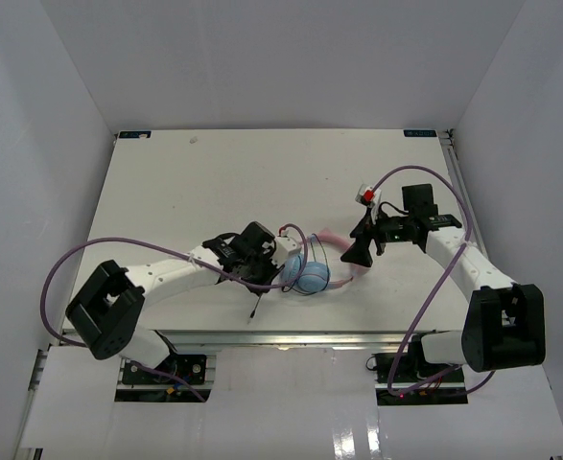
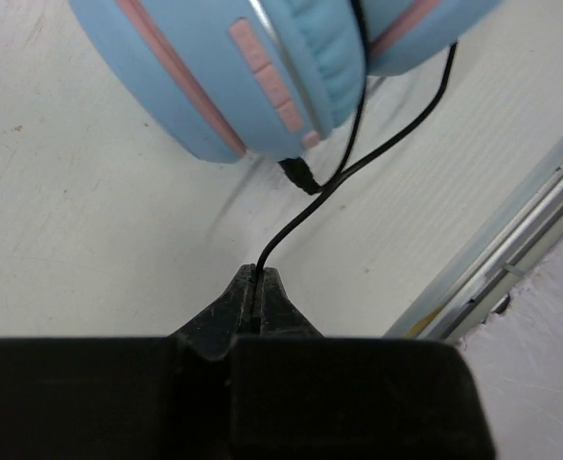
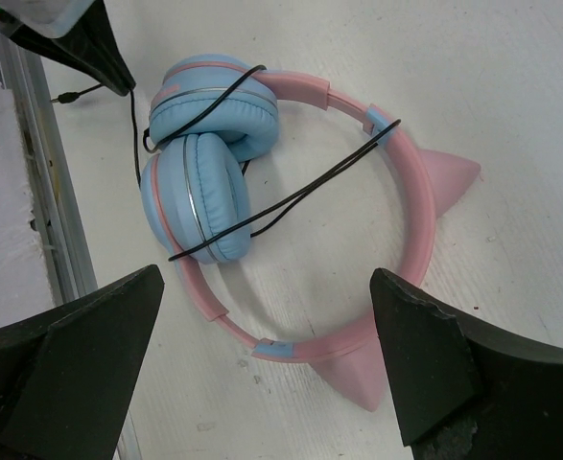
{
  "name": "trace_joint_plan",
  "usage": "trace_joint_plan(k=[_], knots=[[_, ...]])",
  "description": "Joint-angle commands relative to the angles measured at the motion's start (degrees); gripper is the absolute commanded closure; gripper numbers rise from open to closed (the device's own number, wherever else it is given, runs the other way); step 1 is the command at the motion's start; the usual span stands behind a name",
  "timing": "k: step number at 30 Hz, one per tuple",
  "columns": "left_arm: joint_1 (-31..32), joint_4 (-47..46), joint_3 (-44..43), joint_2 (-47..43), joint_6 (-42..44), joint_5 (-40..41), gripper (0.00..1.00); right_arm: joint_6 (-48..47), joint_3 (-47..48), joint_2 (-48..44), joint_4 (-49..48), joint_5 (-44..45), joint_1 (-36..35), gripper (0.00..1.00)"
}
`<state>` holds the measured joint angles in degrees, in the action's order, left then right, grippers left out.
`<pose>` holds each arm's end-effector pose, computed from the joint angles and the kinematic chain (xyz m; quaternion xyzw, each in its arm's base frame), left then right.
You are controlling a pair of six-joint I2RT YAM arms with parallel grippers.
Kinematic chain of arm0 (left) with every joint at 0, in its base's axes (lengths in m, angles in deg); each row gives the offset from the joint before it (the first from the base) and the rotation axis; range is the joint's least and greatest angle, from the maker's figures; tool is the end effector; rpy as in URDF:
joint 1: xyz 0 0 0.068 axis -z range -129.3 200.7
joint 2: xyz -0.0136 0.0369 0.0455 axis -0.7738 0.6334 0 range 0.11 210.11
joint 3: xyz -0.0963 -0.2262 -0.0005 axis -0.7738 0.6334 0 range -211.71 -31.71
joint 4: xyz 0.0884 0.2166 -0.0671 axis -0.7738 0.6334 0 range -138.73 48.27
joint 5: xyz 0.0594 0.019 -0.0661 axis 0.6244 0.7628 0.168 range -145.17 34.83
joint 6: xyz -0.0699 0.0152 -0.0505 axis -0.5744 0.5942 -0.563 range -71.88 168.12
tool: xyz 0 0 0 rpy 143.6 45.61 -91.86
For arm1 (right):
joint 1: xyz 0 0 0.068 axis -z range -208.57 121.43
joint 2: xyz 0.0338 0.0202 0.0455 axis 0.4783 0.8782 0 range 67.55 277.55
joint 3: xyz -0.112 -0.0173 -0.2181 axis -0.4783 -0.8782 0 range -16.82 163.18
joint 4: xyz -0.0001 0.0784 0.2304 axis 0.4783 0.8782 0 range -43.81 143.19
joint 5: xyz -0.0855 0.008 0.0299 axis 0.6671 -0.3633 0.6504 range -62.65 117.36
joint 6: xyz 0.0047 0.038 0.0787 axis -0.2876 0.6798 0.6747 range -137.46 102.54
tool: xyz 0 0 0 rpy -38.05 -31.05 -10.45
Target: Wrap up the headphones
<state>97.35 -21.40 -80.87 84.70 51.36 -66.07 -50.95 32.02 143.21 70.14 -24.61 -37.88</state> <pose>0.1849 -0.2173 0.1331 0.4283 0.8678 -0.1724 0.1836 0.2536 0.1035 0.1995 -0.4459 0.7347 0.3402 0.3816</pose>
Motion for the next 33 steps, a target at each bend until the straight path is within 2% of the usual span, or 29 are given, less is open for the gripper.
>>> trace_joint_plan(k=[1,3,7,12,17,19,23,28,33], knots=[[2.42,2.43,-3.87,-6.08,2.34,-2.91,1.0,-0.75,-0.53,-1.04,0.31,-3.61,1.78,0.05],[3.6,2.33,-5.67,-7.99,6.67,-8.62,1.0,-0.78,-0.51,-1.01,0.21,-3.99,2.56,0.05],[4.06,2.55,-9.89,-6.78,13.96,-14.3,1.0,-0.65,-0.59,-0.47,0.14,-4.82,3.38,0.05],[4.06,3.95,-18.62,2.87,18.2,-5.54,1.0,-0.52,-0.77,-0.07,0.14,-5.08,3.77,0.05],[4.06,1.18,-25.62,9.57,27.02,8.3,1.0,-0.71,-1.39,-0.07,0.23,-5.35,4.22,0.05],[4.15,-1.6,-25.28,10.08,32.36,9.9,1.0,-0.96,-1.55,0.11,0.31,-5.78,4.39,0.05],[4.15,-4.63,-25.29,11.67,37.01,16.37,1.0,-1.27,-1.79,0.44,0.48,-6.27,4.56,0.06],[5.04,-7.31,-24.4,12.7,42.76,20.76,1.0,-1.7,-1.92,1.11,0.85,-6.6,4.56,0.06],[6.73,-11.92,-21.07,13.03,49.59,24.8,0.94,-2.09,-1.91,1.92,1.09,-7.0,4.56,0.06]])
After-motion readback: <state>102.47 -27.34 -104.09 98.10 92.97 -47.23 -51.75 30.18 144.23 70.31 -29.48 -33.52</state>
